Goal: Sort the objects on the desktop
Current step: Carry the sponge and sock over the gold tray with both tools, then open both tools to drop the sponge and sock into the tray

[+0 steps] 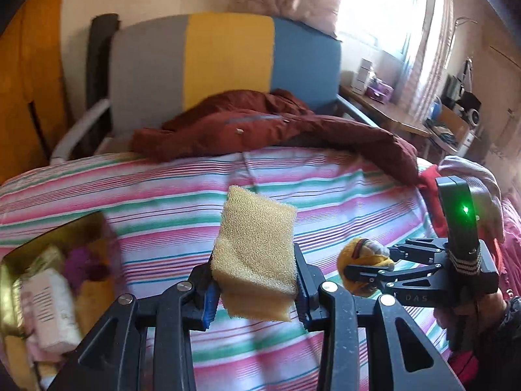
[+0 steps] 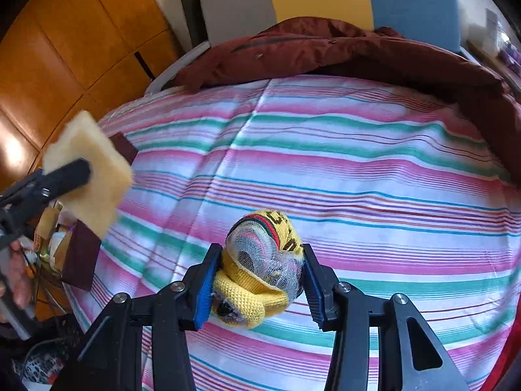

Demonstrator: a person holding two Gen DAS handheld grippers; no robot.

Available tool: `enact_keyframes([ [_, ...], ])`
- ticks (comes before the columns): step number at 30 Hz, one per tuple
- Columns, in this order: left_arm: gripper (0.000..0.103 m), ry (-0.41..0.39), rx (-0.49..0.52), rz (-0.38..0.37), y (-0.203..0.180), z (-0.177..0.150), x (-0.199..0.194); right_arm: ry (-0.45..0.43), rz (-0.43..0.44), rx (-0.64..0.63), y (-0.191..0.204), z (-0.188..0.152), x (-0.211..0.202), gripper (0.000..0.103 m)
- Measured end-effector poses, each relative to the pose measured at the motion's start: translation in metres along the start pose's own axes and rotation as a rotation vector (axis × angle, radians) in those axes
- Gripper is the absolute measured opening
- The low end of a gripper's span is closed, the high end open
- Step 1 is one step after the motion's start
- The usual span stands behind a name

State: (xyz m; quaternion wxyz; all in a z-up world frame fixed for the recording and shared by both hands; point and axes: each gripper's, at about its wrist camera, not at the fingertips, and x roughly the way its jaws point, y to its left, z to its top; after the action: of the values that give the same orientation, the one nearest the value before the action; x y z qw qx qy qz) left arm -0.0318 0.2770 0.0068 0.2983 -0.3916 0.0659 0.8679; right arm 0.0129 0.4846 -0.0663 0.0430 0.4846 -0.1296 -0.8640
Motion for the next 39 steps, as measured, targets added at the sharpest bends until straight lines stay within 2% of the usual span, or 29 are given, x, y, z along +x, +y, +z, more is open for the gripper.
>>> enact_keyframes([
  [10, 0.037, -0.038, -0.048, 0.099, 0.05, -0.027, -0.039, -0.016, 0.025, -0.094, 0.062, 0.009, -0.012, 0.048],
  [18, 0.037, -0.057, -0.1, 0.151, 0.087, -0.048, -0.065, -0.05, 0.102, -0.147, 0.128, 0.02, -0.017, 0.048],
  [27, 0.037, -0.066, -0.164, 0.199, 0.126, -0.073, -0.085, -0.049, 0.202, -0.175, 0.198, 0.022, -0.004, 0.048],
  [32, 0.037, -0.065, -0.224, 0.212, 0.149, -0.085, -0.09, -0.054, 0.237, -0.167, 0.228, 0.025, 0.001, 0.048],
  [39, 0.037, -0.079, -0.372, 0.205, 0.203, -0.098, -0.098, -0.064, 0.305, -0.076, 0.26, 0.048, 0.021, 0.049],
])
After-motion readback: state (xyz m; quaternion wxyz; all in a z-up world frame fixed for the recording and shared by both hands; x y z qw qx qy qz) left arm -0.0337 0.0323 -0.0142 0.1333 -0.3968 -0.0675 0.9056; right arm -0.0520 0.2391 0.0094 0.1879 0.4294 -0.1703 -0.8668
